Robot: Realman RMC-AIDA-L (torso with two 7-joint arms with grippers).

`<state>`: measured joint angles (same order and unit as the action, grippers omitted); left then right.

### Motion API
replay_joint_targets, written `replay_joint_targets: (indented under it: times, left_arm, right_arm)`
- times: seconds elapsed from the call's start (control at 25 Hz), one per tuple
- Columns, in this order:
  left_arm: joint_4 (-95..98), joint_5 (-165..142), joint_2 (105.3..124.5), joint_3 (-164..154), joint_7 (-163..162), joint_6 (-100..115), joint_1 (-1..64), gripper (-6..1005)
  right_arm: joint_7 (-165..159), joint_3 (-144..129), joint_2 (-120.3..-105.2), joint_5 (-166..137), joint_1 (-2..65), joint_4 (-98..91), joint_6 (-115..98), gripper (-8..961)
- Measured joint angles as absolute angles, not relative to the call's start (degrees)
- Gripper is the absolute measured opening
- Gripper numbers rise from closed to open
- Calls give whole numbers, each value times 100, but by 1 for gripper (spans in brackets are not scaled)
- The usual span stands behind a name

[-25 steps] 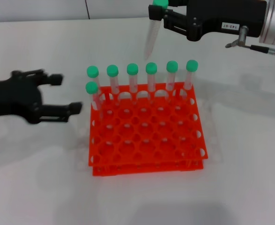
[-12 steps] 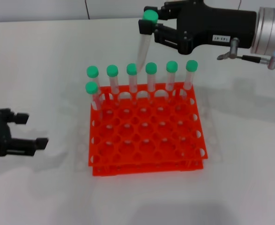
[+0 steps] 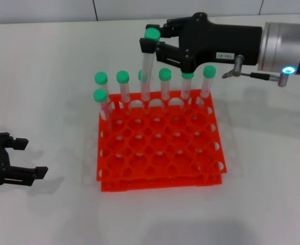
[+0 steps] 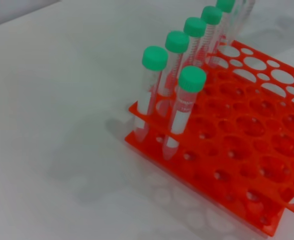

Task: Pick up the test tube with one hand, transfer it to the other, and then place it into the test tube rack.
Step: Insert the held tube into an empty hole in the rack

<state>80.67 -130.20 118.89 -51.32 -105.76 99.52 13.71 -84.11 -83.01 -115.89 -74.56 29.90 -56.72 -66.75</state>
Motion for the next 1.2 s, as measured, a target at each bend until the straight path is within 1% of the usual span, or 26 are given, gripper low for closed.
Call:
replay_joint_targets:
  times: [0.68,1.2]
  left_arm:
    - [7703,-13029,11884,-5114,-10113,9628,1598,891]
    - [7192,-12954,11896,-5114,-9684,9389,1751,890]
  right_arm:
    - [-8389,-8611,-11593,-7319,2975,-5624,-6447,265]
    - [-8337,-9157,-11601,-7181,3056,-5550,-5758,265]
